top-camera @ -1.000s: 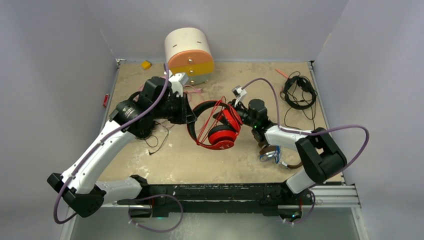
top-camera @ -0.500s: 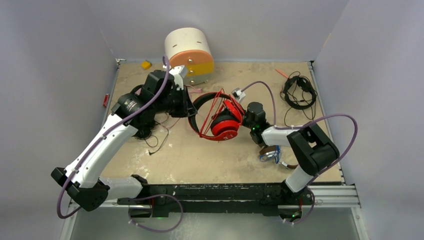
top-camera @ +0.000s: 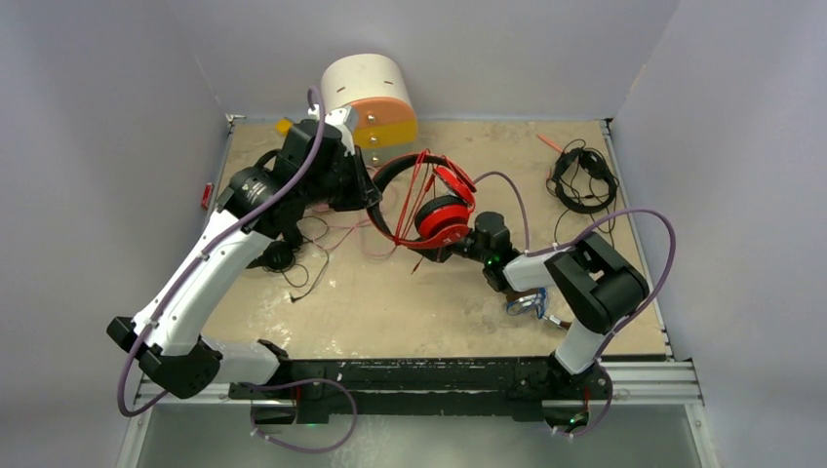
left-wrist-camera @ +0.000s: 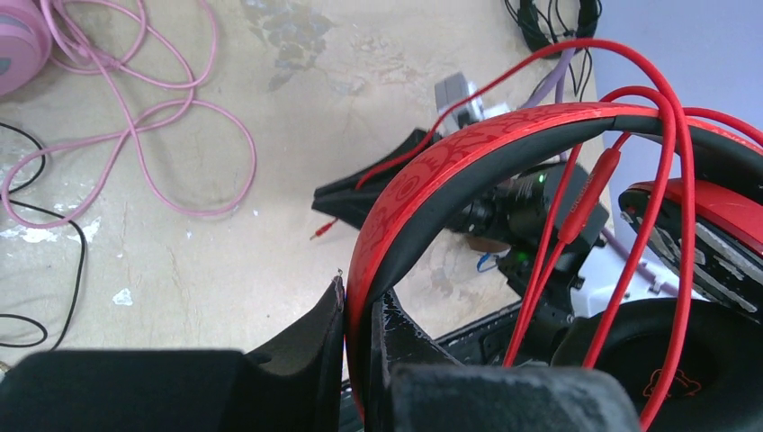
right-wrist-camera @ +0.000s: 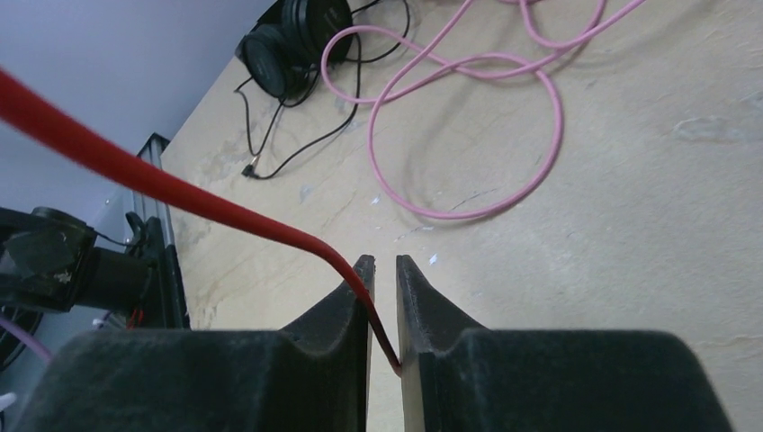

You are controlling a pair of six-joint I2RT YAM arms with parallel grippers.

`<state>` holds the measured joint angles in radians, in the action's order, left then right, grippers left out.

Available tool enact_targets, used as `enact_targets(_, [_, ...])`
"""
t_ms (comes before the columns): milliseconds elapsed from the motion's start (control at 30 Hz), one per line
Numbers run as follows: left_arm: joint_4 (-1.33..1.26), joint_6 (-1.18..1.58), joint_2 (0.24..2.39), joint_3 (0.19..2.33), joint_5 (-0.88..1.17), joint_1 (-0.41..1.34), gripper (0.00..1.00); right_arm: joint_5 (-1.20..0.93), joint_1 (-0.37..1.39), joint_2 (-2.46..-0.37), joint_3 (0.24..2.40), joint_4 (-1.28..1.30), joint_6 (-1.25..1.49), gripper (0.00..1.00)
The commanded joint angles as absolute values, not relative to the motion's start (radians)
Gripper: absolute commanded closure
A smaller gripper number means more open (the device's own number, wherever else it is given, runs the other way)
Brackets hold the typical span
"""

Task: Wrap the headphones
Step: Wrap the headphones cable around the headphones.

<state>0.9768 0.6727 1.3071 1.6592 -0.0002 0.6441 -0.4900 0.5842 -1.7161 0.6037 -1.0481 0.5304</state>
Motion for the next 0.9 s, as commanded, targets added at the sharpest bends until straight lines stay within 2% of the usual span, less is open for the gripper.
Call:
enact_targets(0, [0.946,0.741,1.315,1.747,-0.090,0.648,1.00,-0.487,0.620,-1.721,0.581,-1.123,0.529,0.84])
enact_targets(233, [0.983,0.776,1.363,1.808,-0.189,0.620,1.00,-0.444,0.707,-1.692,0.557,-1.090,0.514,0.86])
enact_targets(400, [0.956,0.778,1.395,1.827,-0.168,0.549,1.00,-0.434,0.753,-1.665,0.530,-1.103,0.532,0.92])
enact_targets(533, [0.936,0.779,1.427,1.839,-0.143,0.490,1.00,-0.403,0.796,-1.611,0.498,-1.100,0.535,1.00])
enact_targets(867, [0.902,0.816,1.465,1.787,-0.328,0.484,1.00,-0.226,1.009,-1.416,0.521,-0.865,0.462,1.00])
